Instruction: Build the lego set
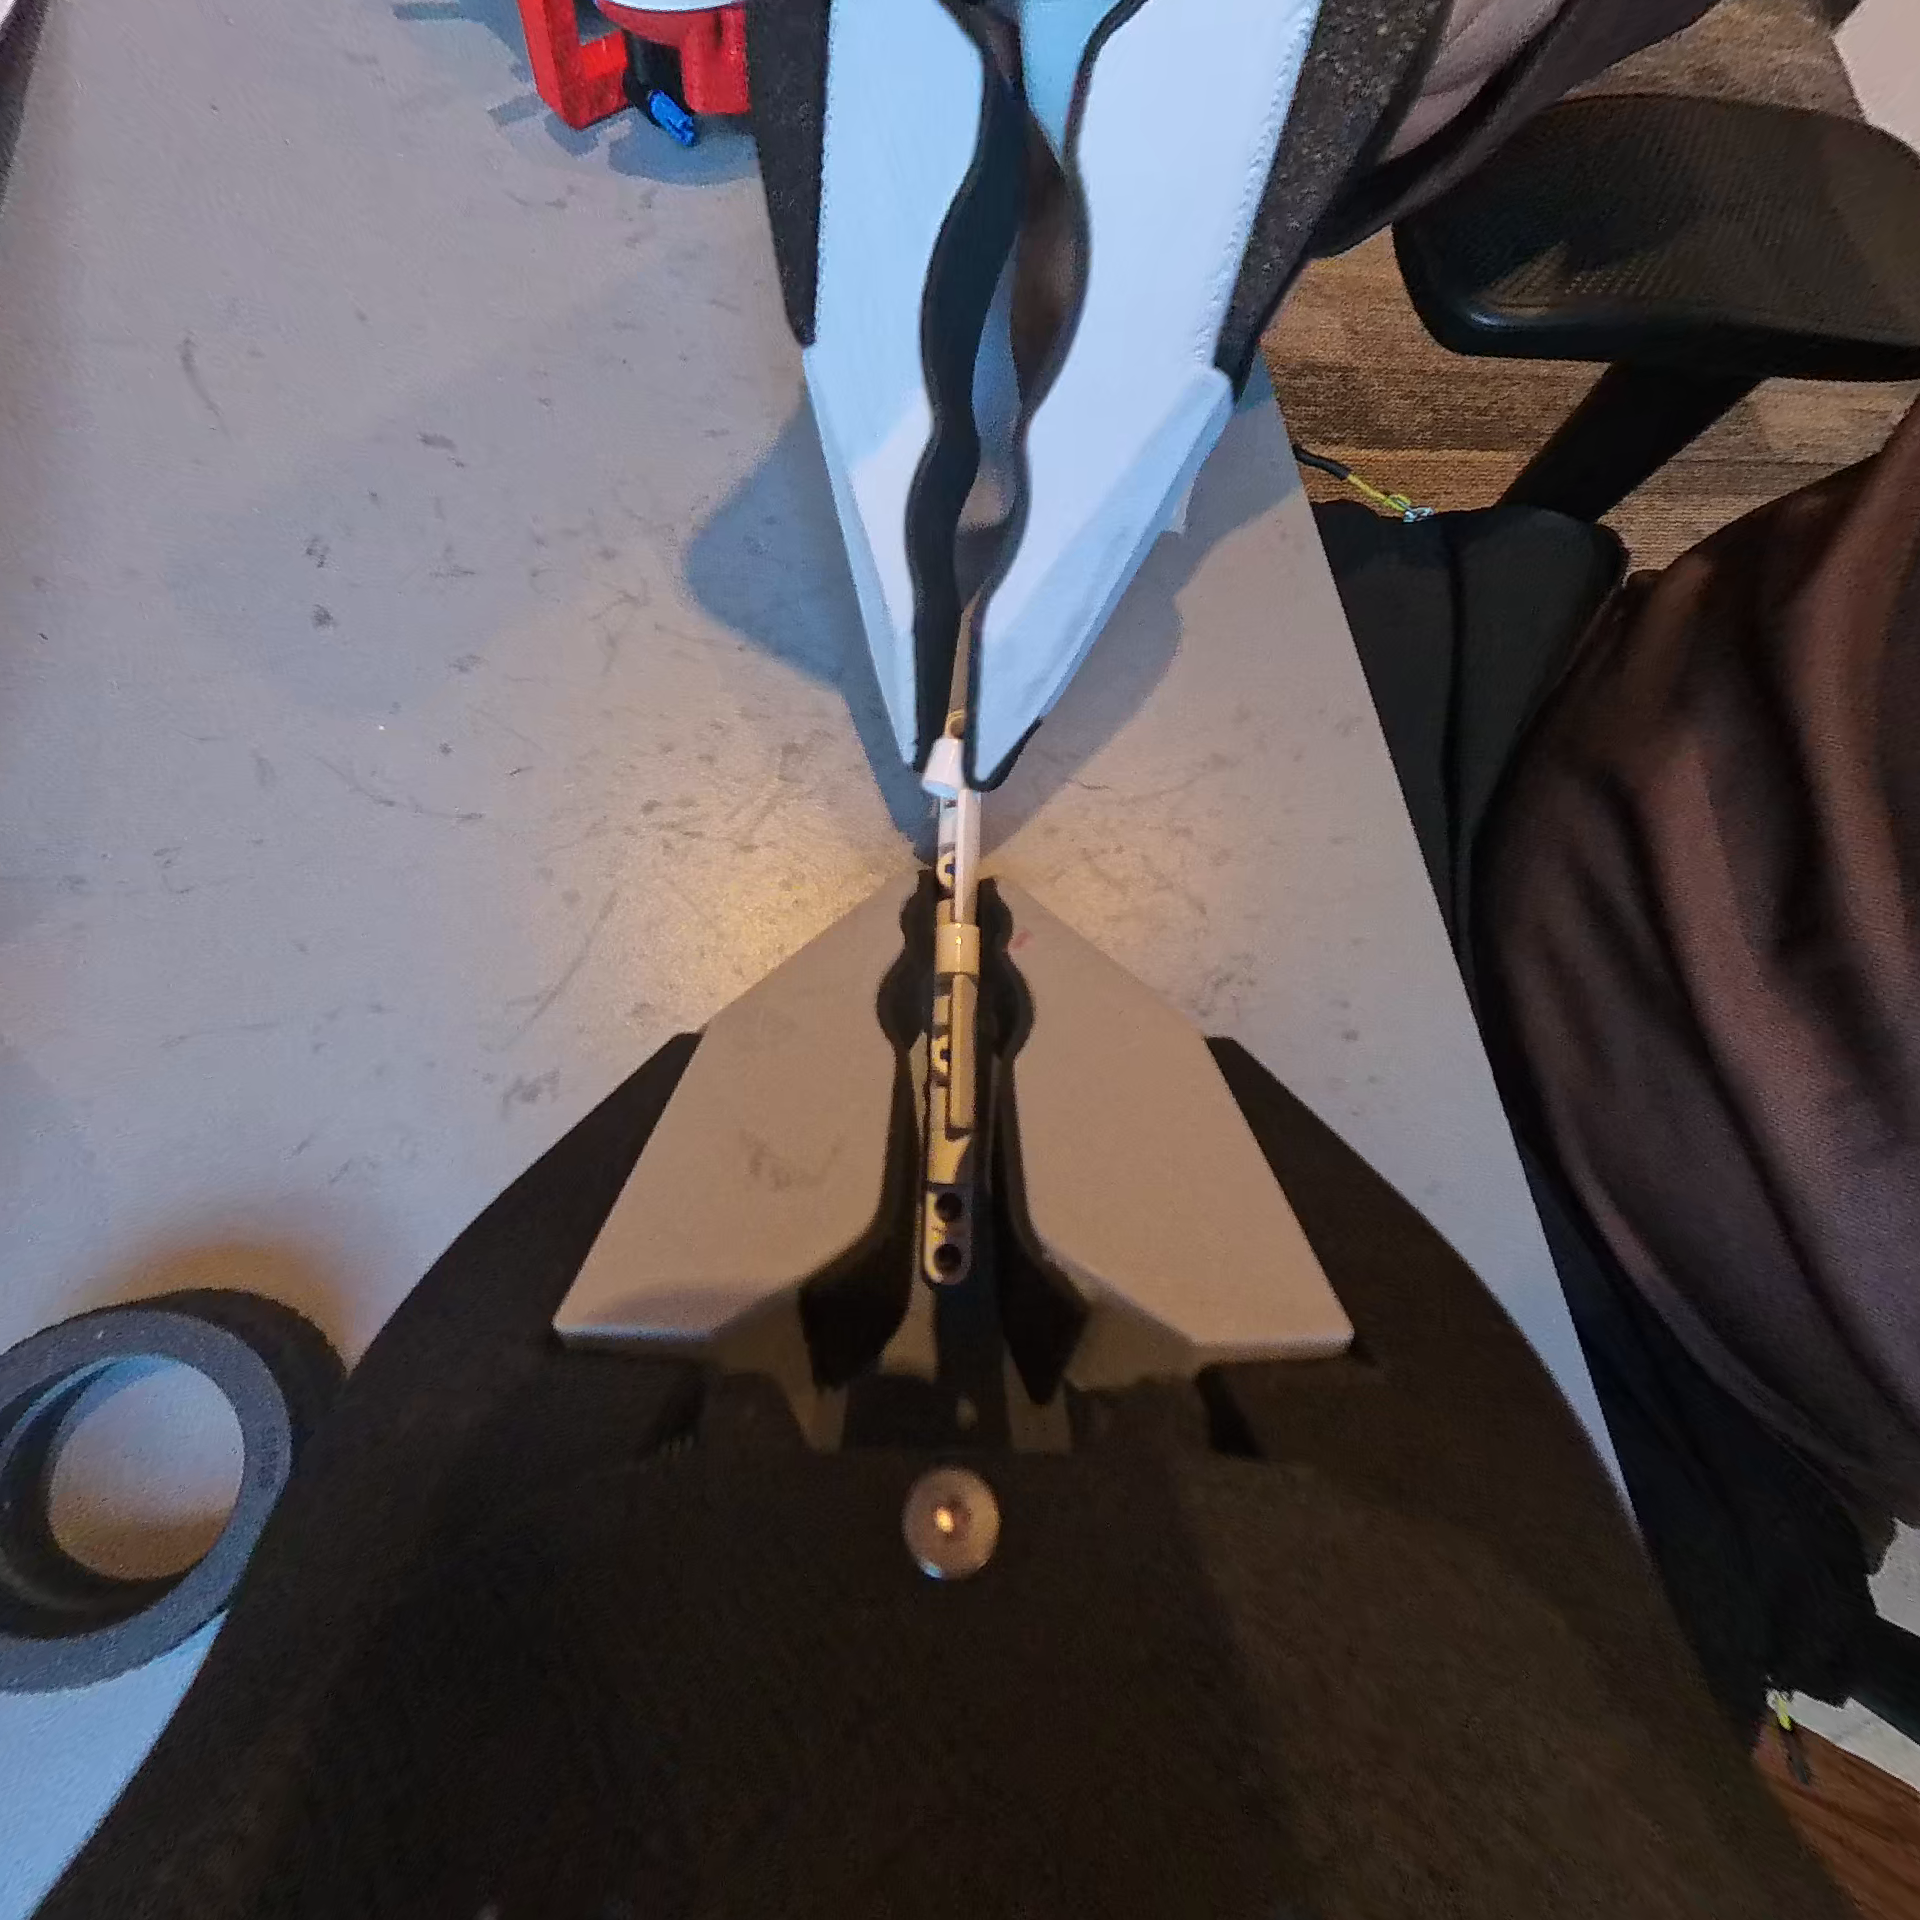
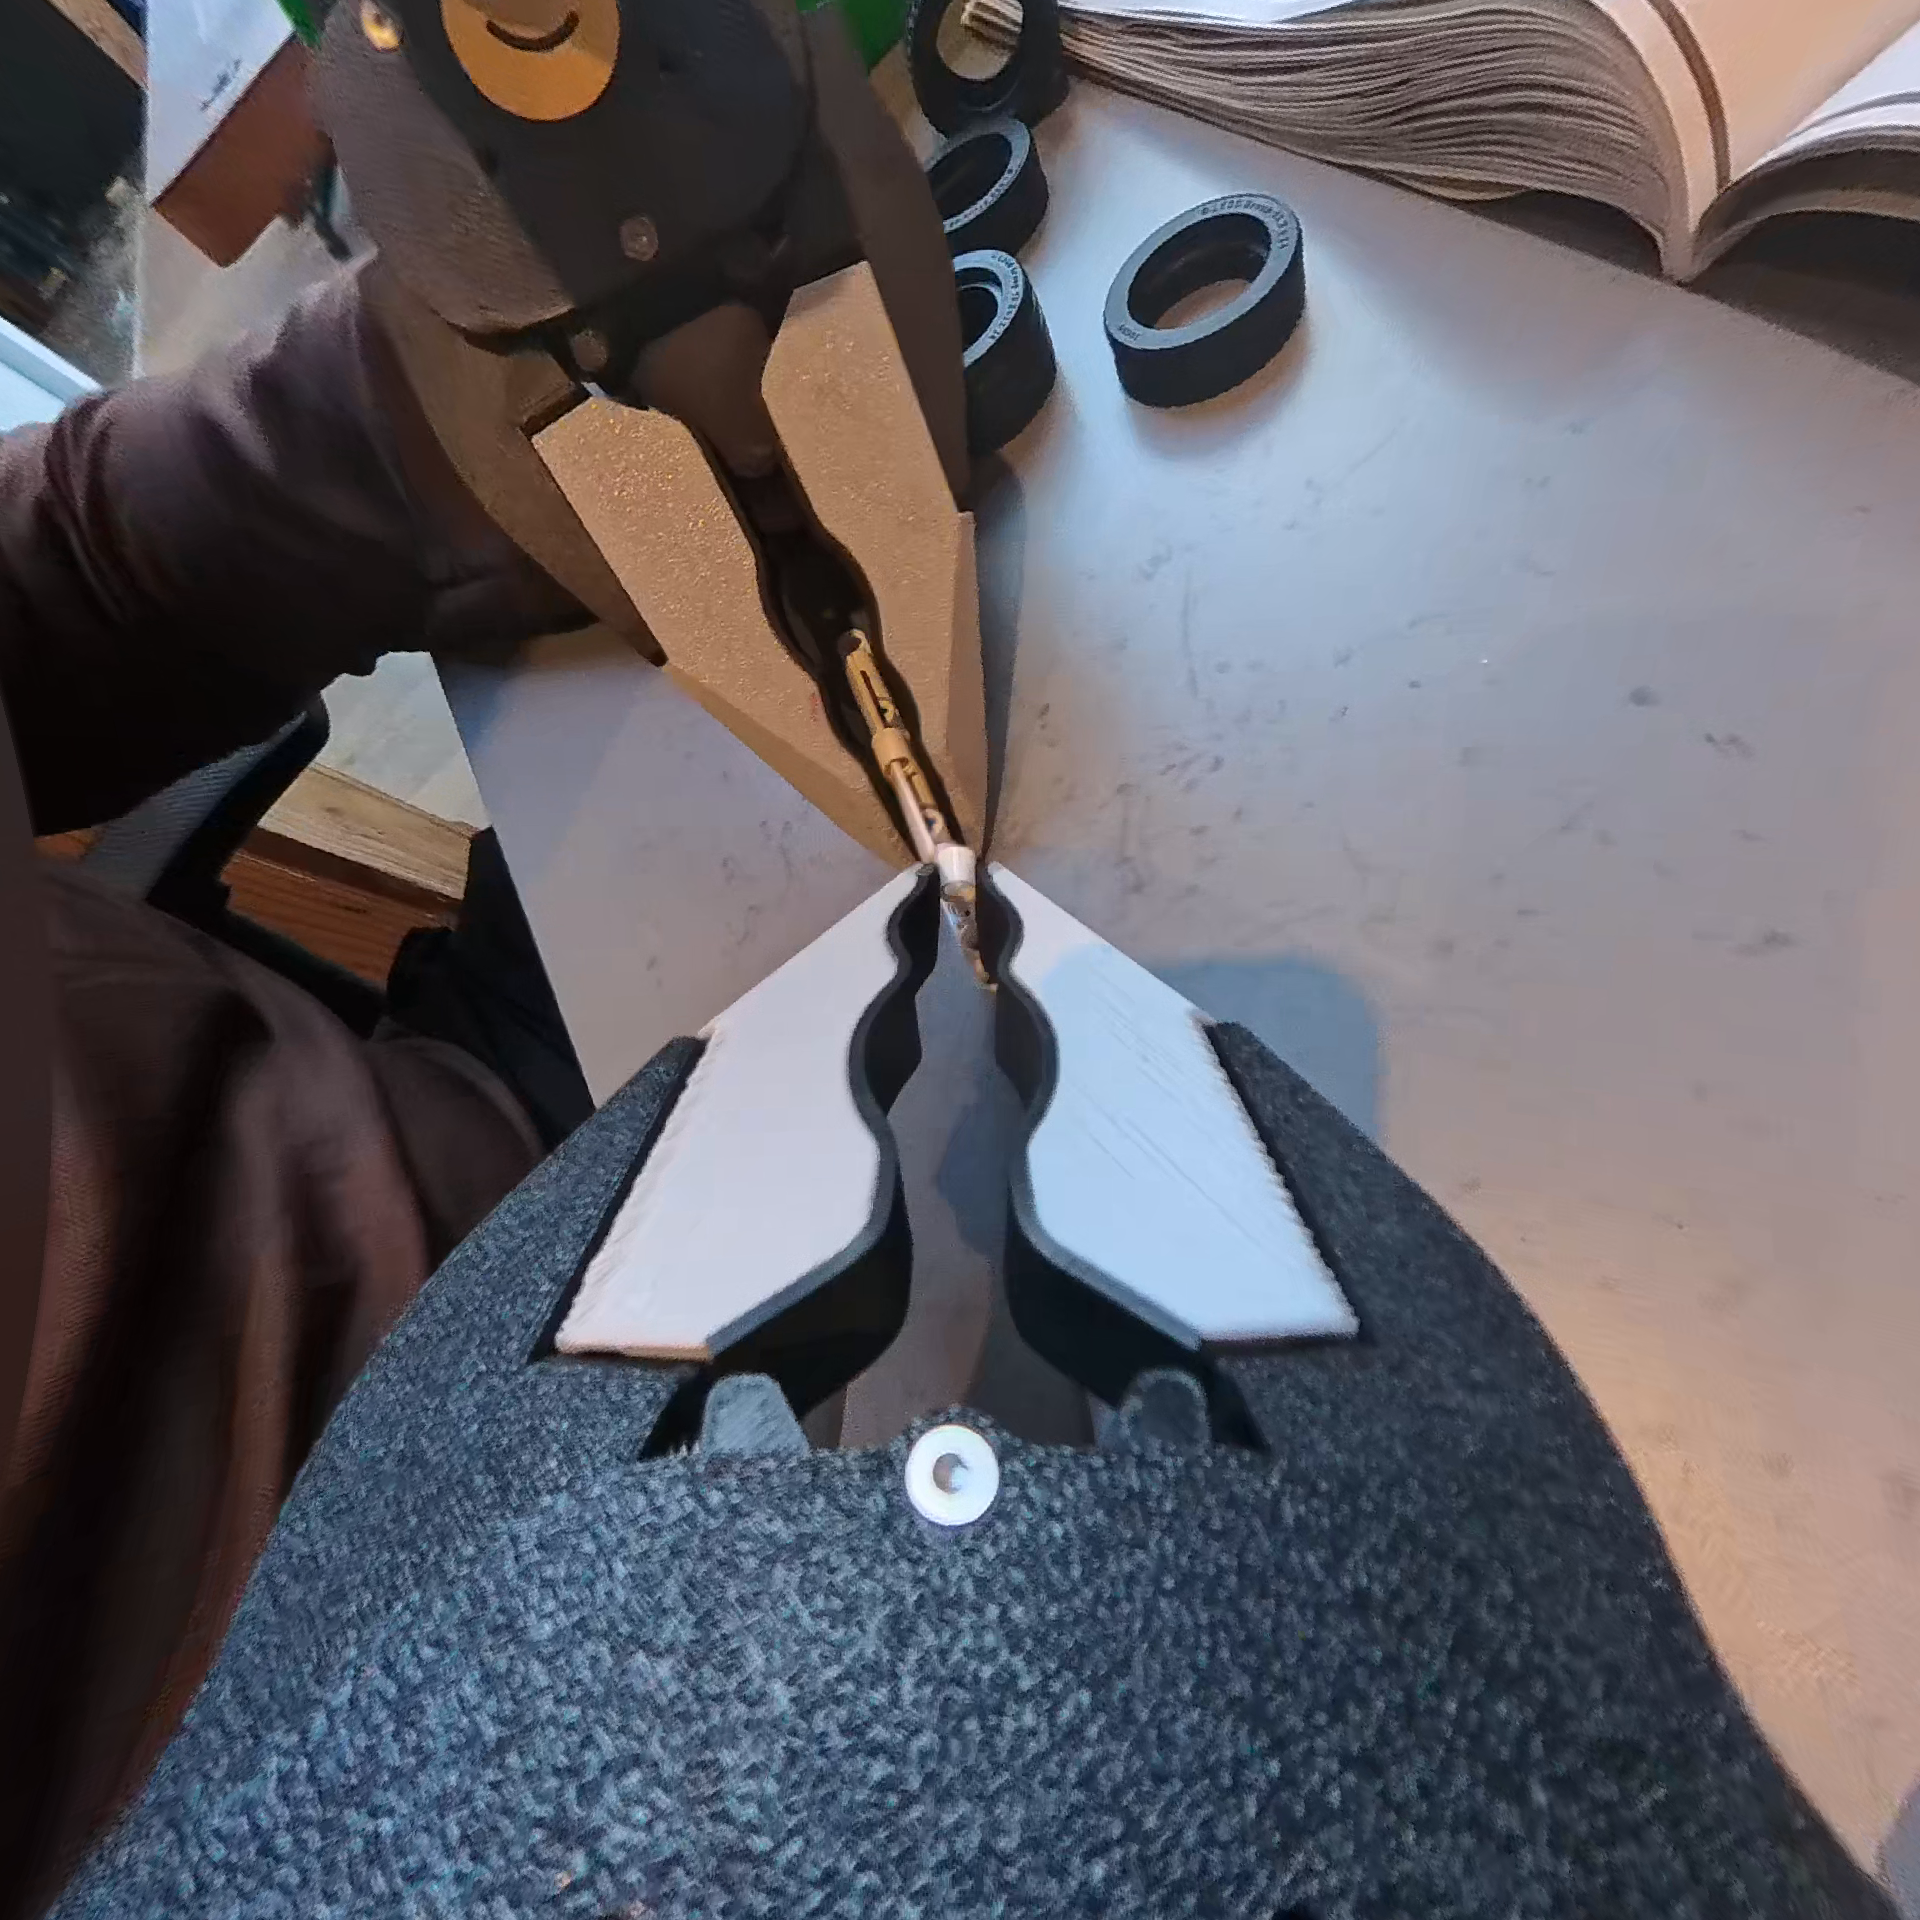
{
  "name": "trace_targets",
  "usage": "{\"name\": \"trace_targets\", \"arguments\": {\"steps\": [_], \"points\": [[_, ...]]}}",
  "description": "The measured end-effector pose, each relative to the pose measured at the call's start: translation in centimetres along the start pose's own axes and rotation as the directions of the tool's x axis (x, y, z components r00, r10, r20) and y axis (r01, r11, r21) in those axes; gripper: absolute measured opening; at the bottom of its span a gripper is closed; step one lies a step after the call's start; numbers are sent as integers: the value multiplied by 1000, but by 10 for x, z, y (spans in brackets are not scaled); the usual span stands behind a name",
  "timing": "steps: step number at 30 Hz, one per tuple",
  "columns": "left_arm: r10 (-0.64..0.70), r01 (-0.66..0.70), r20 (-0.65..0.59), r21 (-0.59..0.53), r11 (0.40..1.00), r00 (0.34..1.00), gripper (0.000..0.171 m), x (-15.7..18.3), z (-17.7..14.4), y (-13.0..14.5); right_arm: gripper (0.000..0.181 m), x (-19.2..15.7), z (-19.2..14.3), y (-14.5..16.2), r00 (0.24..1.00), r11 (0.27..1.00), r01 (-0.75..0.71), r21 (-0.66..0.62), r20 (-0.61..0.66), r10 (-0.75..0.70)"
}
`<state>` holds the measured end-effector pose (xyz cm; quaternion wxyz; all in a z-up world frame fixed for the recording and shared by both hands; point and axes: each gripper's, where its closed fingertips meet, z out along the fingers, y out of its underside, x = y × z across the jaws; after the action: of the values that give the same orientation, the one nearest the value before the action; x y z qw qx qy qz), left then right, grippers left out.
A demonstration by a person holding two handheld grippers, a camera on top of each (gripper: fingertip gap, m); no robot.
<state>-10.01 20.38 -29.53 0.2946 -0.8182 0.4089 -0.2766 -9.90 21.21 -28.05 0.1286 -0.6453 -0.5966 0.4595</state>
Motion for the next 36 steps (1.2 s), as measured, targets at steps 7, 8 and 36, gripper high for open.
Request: {"name": "trace_targets", "arguments": {"steps": [7,8,36], "points": [[8,-8,-9,-2,1000,1000,5,2,0,1,7,-3,0,2,973,976,214,-35,-77,-216],[6,-6,-10,-2,1000,1000,4,2,0,1,7,-2,0,2,962,966,253,-44,-89,-256],[-7,7,-29,-2,1000,1000,5,2,0,1,7,-5,0,7,931,915,366,-169,72,-359]]}}
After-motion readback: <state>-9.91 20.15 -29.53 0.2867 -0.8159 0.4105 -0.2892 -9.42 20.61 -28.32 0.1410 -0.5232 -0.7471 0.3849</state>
